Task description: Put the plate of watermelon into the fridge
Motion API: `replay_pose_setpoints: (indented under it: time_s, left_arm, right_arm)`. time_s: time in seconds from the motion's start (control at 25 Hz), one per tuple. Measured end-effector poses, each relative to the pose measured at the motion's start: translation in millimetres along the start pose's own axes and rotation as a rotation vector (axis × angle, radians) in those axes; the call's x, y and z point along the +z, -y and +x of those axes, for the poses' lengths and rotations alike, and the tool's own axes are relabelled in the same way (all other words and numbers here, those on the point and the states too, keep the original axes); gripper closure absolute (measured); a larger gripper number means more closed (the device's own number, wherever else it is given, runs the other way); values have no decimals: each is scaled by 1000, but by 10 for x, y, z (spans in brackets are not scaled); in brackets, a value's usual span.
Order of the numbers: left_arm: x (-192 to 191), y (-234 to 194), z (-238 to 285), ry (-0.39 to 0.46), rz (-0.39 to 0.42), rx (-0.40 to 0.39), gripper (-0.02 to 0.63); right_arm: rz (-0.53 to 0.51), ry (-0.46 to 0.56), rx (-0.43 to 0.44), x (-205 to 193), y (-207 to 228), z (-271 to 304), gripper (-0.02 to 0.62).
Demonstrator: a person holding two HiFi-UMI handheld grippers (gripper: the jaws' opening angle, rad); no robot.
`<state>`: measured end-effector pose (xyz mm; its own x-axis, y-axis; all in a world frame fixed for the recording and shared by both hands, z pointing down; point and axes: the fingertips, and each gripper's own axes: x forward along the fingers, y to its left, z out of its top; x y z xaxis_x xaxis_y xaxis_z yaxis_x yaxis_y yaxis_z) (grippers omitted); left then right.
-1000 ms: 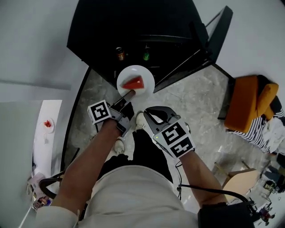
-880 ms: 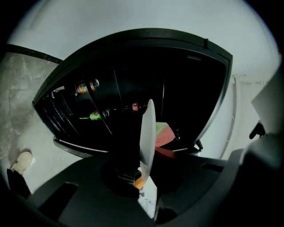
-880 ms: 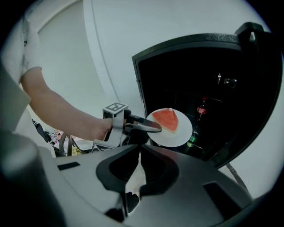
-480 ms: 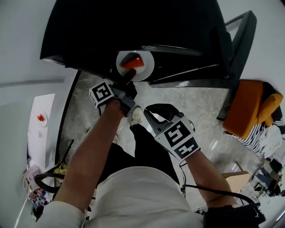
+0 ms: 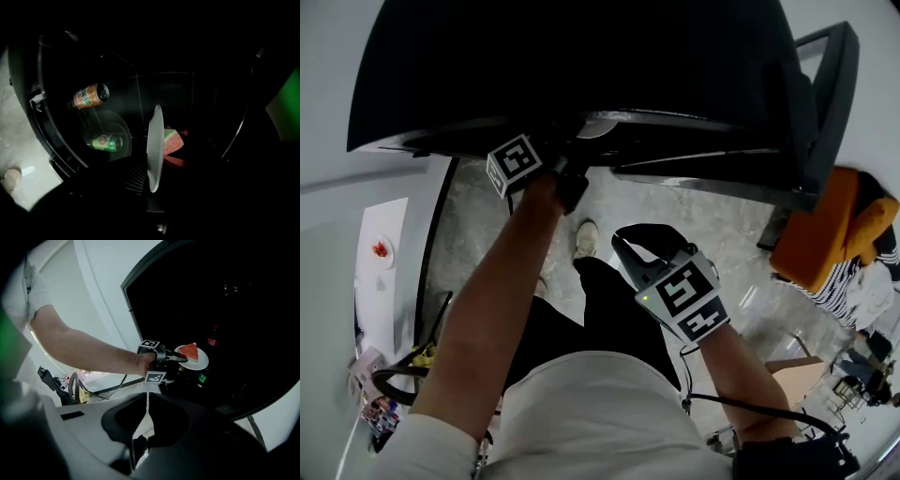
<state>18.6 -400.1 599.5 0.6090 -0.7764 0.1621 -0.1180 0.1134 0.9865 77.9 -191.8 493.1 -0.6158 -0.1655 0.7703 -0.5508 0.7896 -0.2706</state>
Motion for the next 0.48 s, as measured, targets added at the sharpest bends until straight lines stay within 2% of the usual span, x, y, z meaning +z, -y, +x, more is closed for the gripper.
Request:
replay_pose_setpoints:
  time_s: [0.16,0.32,0.48]
  left_arm:
    - [92,-50,93,-1,9,16,574]
    - [90,5,141,4,-11,-9,570]
    - [91,7,153,20,-20,26,561]
  right_arm:
    - [9,10,3,23,22,28,569]
    - [16,11,6,13,41,64,569]
    - [19,14,10,34,36,92,569]
